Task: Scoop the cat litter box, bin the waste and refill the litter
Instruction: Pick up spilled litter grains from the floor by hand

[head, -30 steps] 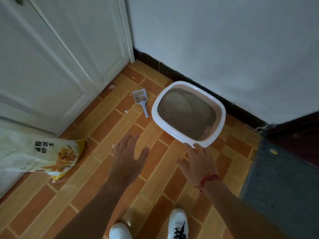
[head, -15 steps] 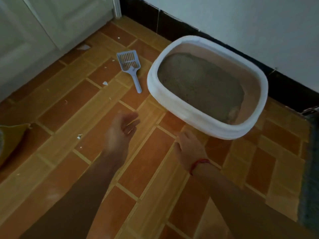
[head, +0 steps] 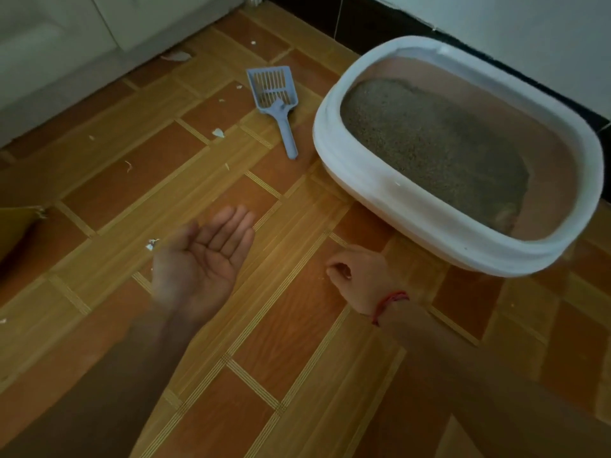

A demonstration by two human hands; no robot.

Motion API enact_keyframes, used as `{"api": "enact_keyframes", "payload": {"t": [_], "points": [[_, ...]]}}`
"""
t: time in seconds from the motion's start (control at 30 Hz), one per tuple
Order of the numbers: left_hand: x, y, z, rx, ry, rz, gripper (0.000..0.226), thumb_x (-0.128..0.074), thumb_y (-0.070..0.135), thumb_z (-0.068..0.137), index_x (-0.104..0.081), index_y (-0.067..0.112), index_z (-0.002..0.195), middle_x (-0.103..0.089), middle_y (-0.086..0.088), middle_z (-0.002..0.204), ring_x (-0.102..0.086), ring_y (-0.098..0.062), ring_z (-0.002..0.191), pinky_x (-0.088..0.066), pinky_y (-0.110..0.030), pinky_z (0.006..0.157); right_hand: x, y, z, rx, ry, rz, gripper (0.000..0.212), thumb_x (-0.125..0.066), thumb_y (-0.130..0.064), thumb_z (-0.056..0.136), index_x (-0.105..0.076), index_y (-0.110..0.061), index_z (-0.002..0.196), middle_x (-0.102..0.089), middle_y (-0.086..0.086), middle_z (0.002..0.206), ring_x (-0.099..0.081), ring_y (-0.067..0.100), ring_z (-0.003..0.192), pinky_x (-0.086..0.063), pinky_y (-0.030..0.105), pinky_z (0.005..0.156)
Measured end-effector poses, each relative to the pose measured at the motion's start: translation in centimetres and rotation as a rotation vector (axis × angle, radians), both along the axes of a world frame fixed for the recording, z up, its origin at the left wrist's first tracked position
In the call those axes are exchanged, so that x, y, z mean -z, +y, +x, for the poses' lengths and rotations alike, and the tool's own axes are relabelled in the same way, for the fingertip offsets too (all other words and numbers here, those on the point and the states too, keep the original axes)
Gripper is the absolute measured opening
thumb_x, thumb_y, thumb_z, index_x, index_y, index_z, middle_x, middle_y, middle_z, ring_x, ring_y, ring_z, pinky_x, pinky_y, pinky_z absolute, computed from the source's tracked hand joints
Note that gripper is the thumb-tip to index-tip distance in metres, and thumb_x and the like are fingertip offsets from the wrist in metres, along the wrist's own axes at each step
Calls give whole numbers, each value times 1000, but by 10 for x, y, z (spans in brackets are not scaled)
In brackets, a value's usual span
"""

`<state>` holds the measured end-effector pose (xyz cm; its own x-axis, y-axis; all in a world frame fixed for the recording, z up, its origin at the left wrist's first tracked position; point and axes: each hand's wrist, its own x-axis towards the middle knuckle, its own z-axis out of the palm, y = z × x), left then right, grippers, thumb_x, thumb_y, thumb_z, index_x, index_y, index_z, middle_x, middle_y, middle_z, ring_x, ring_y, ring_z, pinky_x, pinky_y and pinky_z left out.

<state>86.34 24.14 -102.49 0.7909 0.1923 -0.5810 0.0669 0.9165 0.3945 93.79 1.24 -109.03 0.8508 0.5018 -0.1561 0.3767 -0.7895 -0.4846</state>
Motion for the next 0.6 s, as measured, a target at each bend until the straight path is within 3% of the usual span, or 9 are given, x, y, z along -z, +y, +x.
{"api": "enact_keyframes", "payload": {"t": [0.2, 0.33, 0.5, 0.6], "points": [[9, -4, -1, -76, 31, -44, 48, -28, 27, 105, -62, -6, 116, -69, -20, 118, -68, -31, 108, -48, -40, 98, -3, 41, -2, -70, 1, 60, 16, -61, -22, 93, -75, -20, 87, -66, -8, 86, -56, 7, 81, -50, 25, 78], [13, -2, 1, -62, 34, -48, 49, -26, 28, 105, -61, -5, 119, -68, -20, 119, -68, -31, 109, -48, -40, 100, -6, 69, 0, -132, 40, 84, 17, -59, -21, 93, -75, -15, 90, -70, -4, 88, -53, 6, 78, -43, 19, 75], [14, 0, -1, -66, 52, -55, 50, -27, 29, 105, -60, -5, 121, -68, -20, 121, -67, -32, 111, -46, -41, 103, -7, 81, 1, -77, 105, 20, 15, -61, -24, 91, -74, -18, 87, -71, -4, 86, -63, 12, 81, -54, 29, 75], [12, 1, -5, -74, 56, -78, 51, -29, 29, 105, -64, -6, 118, -68, -21, 121, -67, -33, 111, -46, -41, 103, -10, 82, 0, -56, 136, -4, 15, -61, -18, 91, -75, -17, 86, -71, -6, 83, -63, 10, 79, -55, 25, 72]]}}
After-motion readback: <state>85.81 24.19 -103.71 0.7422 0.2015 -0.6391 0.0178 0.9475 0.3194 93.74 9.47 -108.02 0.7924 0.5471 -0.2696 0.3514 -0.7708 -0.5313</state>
